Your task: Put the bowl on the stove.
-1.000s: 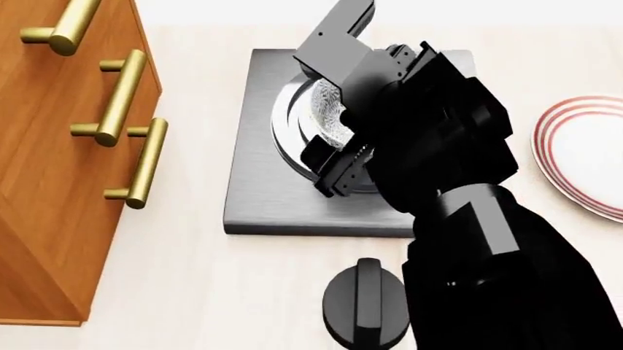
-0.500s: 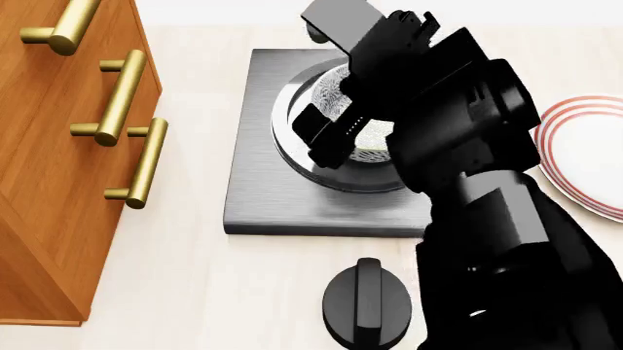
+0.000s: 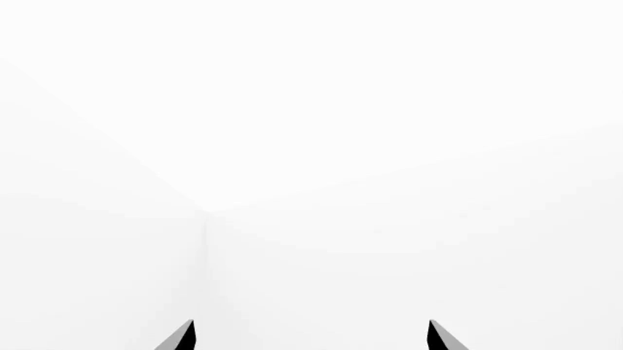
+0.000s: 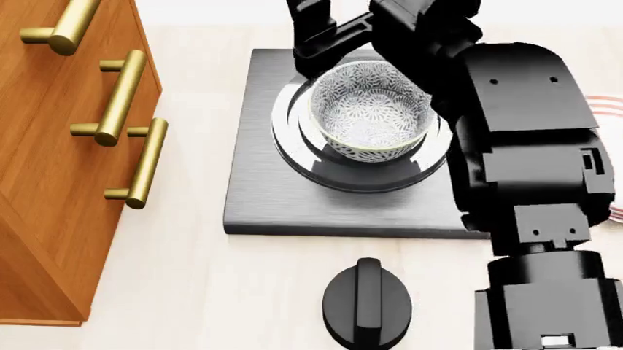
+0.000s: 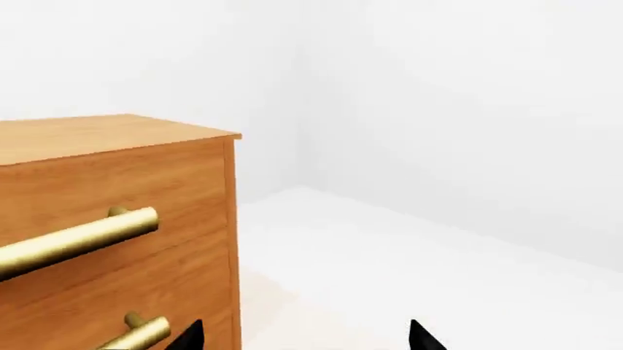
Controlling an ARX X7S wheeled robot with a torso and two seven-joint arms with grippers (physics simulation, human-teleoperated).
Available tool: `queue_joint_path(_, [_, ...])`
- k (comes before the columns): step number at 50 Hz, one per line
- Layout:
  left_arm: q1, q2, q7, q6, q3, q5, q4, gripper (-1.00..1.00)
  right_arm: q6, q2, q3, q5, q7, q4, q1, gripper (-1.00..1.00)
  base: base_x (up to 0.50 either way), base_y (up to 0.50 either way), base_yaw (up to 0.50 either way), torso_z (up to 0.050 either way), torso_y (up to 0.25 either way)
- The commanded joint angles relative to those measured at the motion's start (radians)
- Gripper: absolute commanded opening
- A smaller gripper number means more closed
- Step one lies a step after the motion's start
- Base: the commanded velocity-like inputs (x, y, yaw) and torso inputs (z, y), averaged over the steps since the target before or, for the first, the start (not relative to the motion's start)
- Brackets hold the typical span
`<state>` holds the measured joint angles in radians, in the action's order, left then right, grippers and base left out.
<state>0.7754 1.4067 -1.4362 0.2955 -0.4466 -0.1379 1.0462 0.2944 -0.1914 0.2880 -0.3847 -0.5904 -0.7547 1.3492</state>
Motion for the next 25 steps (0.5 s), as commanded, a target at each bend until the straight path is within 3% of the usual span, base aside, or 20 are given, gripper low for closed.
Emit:
queue_joint_path(1, [0.007,0.001,0.018,0.014,-0.020,-0.025,0.001,1.00,0.000,-0.009,-0.234,-0.229,0.015,0.449,-0.258,1.00,0.00,0.00,0.00,0.000,0.000])
queue_joint_path(13, [0.006,0.032,-0.009,0.012,-0.004,-0.020,0.001,1.00,0.014,0.036,-0.415,-0.551,0.016,0.748,-0.453,1.00,0.00,0.00,0.00,0.000,0.000])
queue_joint_path(25, [0.006,0.030,-0.003,0.016,-0.007,-0.025,0.001,1.00,-0.154,0.132,-0.628,-0.798,0.010,0.985,-0.668,1.00,0.00,0.00,0.00,0.000,0.000])
